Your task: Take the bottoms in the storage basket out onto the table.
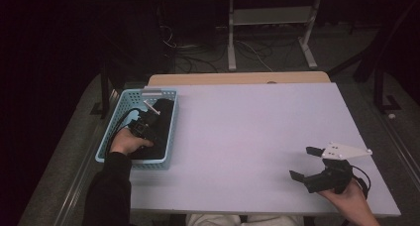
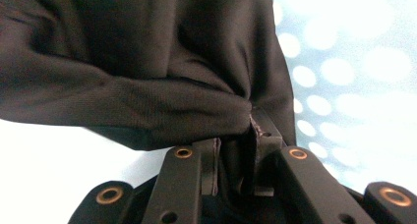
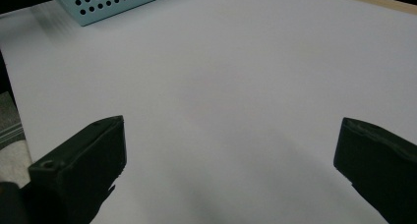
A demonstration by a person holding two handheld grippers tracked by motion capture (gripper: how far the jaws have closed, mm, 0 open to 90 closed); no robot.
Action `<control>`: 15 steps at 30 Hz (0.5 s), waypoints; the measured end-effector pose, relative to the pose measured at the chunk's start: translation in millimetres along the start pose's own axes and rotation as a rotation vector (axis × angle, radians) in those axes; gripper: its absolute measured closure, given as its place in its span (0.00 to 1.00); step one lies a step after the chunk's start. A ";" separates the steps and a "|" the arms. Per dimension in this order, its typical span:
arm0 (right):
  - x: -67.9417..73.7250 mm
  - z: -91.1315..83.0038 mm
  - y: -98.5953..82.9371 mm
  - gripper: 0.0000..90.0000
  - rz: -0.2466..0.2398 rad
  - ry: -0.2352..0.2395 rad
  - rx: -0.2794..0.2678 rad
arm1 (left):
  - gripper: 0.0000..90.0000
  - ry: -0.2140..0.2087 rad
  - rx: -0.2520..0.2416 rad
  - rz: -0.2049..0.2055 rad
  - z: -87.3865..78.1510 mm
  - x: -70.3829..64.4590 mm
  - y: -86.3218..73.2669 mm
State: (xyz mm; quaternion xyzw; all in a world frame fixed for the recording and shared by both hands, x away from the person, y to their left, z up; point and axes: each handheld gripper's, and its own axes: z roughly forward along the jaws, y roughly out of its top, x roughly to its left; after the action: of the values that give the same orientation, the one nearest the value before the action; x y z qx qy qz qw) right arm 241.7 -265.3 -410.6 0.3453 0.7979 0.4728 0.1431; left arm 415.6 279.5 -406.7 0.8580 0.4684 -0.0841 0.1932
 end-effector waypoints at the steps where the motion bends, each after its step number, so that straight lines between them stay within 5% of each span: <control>1: 0.0 0.0 0.0 0.00 0.000 -0.001 0.000 | 0.88 -0.012 -0.010 -0.005 -2.8 1.5 -1.2; 5: -0.1 -1.7 0.1 0.00 0.004 -0.008 -0.008 | 0.88 -0.054 -0.093 -0.025 -16.6 5.3 -5.7; 6: -0.5 -1.9 0.1 0.00 0.006 -0.008 -0.010 | 0.88 -0.087 -0.151 -0.032 -25.4 6.5 -8.2; 11: -0.3 -1.9 0.2 0.00 0.006 -0.008 -0.010 | 0.88 -0.133 -0.244 -0.033 -42.1 6.5 -13.1; 15: -0.4 -2.0 0.4 0.00 0.006 -0.009 -0.013 | 0.88 -0.128 -0.280 -0.017 -56.1 3.5 -14.6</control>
State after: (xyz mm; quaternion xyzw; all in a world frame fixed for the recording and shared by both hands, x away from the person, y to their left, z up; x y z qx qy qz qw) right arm 241.0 -266.8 -409.3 0.3488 0.7932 0.4769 0.1473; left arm 403.2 312.4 -360.4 0.8115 0.4695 -0.0739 0.3399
